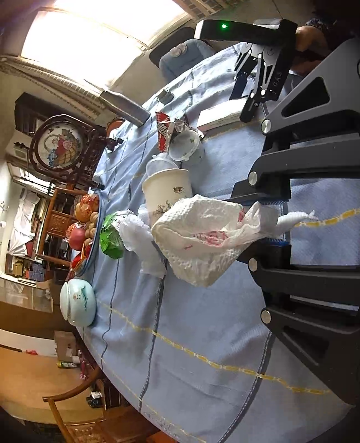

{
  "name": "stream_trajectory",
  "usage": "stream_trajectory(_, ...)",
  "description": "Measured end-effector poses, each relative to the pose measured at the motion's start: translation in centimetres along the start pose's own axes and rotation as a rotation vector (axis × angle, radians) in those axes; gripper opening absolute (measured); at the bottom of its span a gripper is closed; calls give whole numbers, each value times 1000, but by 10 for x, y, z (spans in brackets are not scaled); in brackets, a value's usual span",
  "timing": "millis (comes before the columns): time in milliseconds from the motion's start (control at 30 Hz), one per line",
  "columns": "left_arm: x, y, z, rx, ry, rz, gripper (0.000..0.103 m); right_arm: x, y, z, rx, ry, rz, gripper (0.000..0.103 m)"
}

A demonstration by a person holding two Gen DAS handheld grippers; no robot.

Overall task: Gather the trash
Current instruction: 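Lift the tissue and medicine box off the table with both tools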

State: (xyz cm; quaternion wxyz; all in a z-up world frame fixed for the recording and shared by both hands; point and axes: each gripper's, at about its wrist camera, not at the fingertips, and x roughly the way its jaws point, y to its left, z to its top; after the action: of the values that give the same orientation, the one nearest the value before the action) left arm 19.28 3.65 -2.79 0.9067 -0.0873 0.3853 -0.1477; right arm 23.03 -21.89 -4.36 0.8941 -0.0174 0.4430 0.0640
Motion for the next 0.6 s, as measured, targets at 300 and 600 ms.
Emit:
stream_trajectory(300,-22,20,-10,-46,-21,55,19,-24,1,-6,-20,-152,24,52)
stream_trajectory(600,-86,58,-5,-143,-127,204,19,-50,1,-12,-42,-299,93,53)
